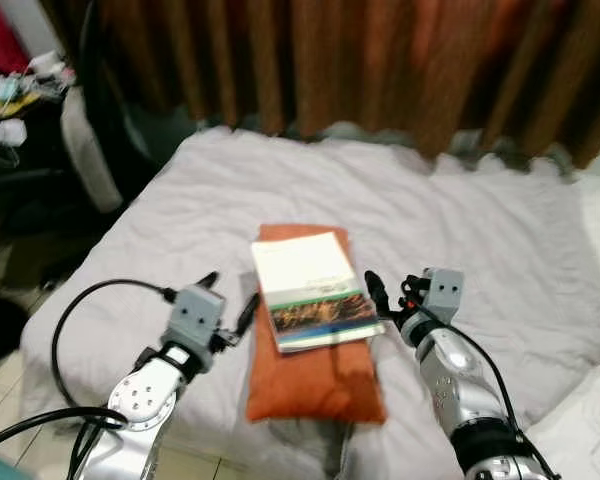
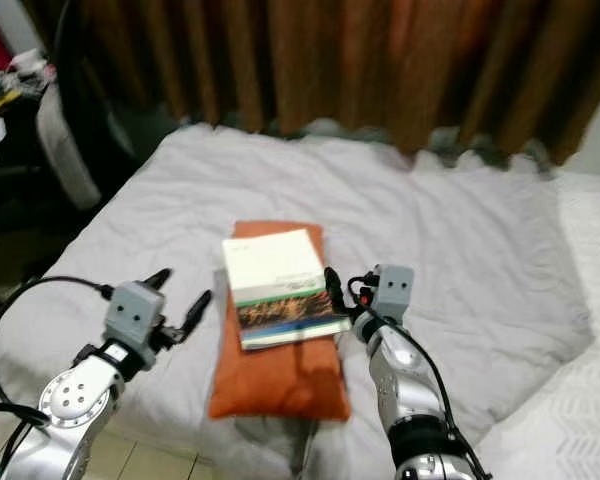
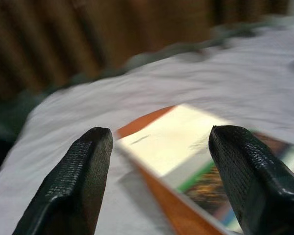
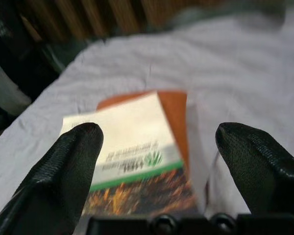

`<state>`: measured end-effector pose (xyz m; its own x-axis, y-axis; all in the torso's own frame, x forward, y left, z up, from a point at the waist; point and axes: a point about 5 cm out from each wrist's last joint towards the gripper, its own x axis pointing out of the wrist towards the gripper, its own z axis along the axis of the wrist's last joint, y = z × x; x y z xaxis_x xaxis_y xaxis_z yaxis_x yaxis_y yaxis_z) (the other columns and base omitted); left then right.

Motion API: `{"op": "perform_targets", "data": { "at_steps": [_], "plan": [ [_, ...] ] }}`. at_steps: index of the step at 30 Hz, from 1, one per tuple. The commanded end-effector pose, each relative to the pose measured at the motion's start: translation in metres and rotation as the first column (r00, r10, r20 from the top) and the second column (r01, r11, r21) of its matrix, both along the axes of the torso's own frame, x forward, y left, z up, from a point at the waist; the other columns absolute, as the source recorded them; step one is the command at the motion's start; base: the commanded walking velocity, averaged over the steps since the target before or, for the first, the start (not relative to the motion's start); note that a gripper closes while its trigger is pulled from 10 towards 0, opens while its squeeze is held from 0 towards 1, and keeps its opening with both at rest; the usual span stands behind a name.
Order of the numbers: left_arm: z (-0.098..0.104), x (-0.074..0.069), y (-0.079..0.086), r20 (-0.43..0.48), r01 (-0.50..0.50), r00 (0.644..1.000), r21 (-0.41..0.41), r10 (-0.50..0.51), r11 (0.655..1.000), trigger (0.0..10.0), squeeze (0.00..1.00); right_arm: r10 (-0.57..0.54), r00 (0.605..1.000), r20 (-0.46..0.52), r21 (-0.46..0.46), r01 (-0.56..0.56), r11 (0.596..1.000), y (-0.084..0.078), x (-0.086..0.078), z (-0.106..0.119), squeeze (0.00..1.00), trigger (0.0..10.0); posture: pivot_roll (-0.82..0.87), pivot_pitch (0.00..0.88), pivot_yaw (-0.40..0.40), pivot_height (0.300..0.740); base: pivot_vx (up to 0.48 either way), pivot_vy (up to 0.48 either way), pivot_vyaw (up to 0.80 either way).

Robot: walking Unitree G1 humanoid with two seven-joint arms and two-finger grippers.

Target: Clean up the room

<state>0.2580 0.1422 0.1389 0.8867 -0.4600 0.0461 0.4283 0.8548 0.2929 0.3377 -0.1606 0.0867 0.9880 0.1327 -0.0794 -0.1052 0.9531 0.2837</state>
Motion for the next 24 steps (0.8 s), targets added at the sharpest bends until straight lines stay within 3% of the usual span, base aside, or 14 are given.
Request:
{"op": "perform_targets", "data": {
  "at_steps": [1, 2, 3, 4, 12, 24],
  "plan": [
    [0.014, -0.011, -0.007, 0.004, 0.083, 0.997, 0.003, -0.083, 0.997, 10.0, 0.0, -0.044, 0.999, -0.031, 0.043, 0.045, 0.998, -0.006, 0.004, -0.001, 0.0, 10.0, 0.18, 0.382, 0.04, 0.74, 0.0, 0.0, 0.0],
    [0.028, -0.026, -0.01, 0.006, 0.156, 0.988, -0.004, -0.156, 0.988, 10.0, 0.0, -0.07, 0.997, -0.026, 0.077, 0.072, 0.994, -0.007, 0.013, 0.005, 0.0, 10.0, 0.21, 0.438, 0.052, 0.74, 0.0, 0.0, 0.0],
    [0.028, -0.026, -0.01, 0.006, 0.156, 0.988, -0.004, -0.156, 0.988, 10.0, 0.0, -0.07, 0.997, -0.026, 0.077, 0.072, 0.994, -0.007, 0.013, 0.005, 0.0, 10.0, 0.21, 0.438, 0.052, 0.74, 0.0, 0.0, 0.0],
    [0.036, -0.039, -0.008, 0.002, 0.177, 0.984, -0.005, -0.177, 0.984, 10.0, 0.0, -0.086, 0.996, -0.028, 0.117, 0.089, 0.989, -0.006, 0.021, 0.009, 0.0, 10.0, 0.23, 0.477, 0.055, 0.74, 0.0, 0.0, 0.0],
    [0.044, -0.073, -0.003, -0.065, 0.13, 0.989, -0.023, -0.132, 0.991, 10.0, 0.0, -0.158, 0.987, -0.016, 0.23, 0.157, 0.96, -0.005, 0.038, 0.028, 0.0, 10.0, 0.28, 0.535, 0.056, 0.74, 0.0, 0.0, 0.0],
    [0.041, -0.096, -0.006, -0.157, 0.094, 0.983, -0.043, -0.099, 0.995, 10.0, 0.0, -0.227, 0.974, 0.028, 0.068, 0.224, 0.972, -0.019, 0.043, 0.036, 0.0, 10.0, 0.29, 0.525, 0.04, 0.74, 0.0, 0.0, 0.0]
  ]
}}
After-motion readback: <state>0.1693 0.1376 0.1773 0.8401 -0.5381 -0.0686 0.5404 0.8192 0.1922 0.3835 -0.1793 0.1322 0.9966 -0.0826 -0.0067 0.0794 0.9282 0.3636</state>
